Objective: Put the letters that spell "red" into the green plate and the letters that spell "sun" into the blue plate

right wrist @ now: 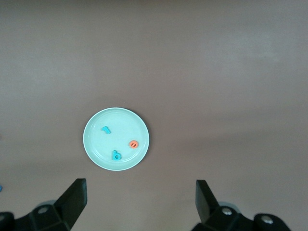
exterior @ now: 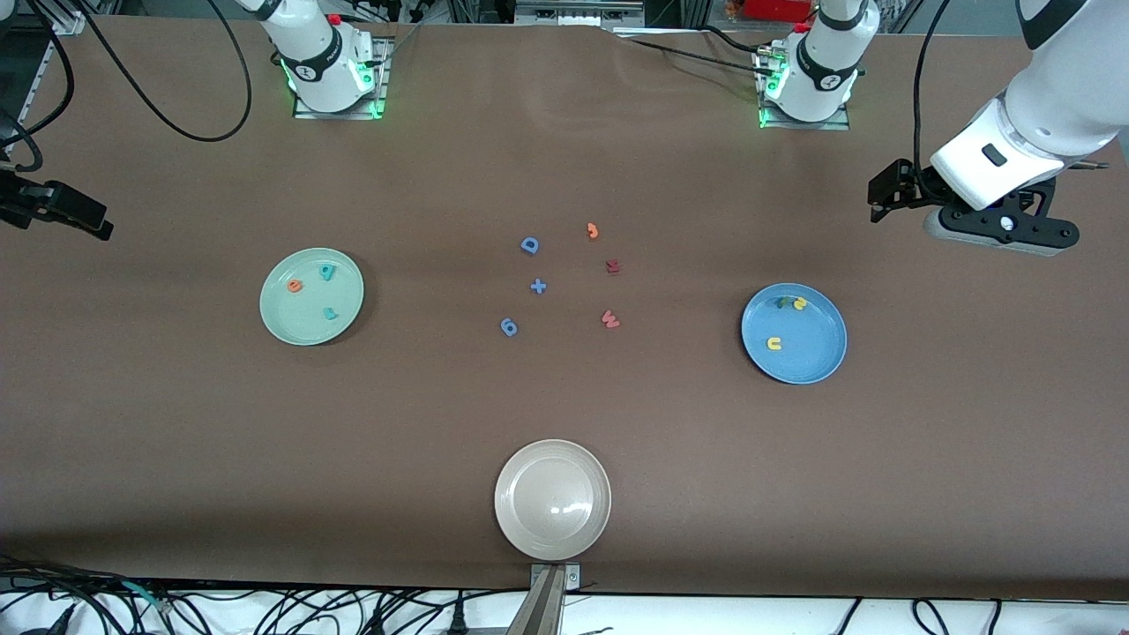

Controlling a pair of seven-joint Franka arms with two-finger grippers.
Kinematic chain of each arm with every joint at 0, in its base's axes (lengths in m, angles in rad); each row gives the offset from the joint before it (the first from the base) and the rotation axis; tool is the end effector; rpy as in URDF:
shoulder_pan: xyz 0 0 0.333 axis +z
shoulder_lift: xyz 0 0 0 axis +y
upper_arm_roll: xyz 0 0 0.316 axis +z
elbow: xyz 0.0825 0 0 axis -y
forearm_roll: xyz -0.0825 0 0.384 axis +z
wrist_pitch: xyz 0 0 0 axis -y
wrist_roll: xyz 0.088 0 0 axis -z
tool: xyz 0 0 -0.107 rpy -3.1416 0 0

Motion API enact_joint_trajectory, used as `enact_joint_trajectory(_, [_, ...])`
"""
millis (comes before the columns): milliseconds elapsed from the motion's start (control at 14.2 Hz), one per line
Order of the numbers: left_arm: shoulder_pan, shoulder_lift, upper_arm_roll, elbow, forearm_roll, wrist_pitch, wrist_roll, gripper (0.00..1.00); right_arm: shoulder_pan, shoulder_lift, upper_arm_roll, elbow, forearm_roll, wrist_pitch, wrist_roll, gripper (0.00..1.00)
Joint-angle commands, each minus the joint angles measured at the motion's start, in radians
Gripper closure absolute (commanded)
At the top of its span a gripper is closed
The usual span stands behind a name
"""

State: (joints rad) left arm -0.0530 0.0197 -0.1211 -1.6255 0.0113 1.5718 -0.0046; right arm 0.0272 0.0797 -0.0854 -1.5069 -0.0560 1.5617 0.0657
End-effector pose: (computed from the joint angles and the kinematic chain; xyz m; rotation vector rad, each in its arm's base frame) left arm 0.5495 -0.0948 0.5880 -3.1129 0.2652 0.1128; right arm 0.5767 -0.0376 0.6091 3.0726 -0.1900 -0.0375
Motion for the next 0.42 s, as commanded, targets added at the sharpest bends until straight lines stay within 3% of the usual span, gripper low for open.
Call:
enact_joint_trajectory(0, [-0.001,0.011,0.003,0.03,-0.024,-0.019,0.015,0.0,0.014,-0.023,-0.008,-0.022,0.059,0.009,0.055,0.0])
enact_joint_trajectory(353, [-0.001,0.011,0.005,0.03,-0.024,-0.019,0.015,0.0,0.014,-0.02,-0.01,-0.024,0.123,0.008,0.062,0.0])
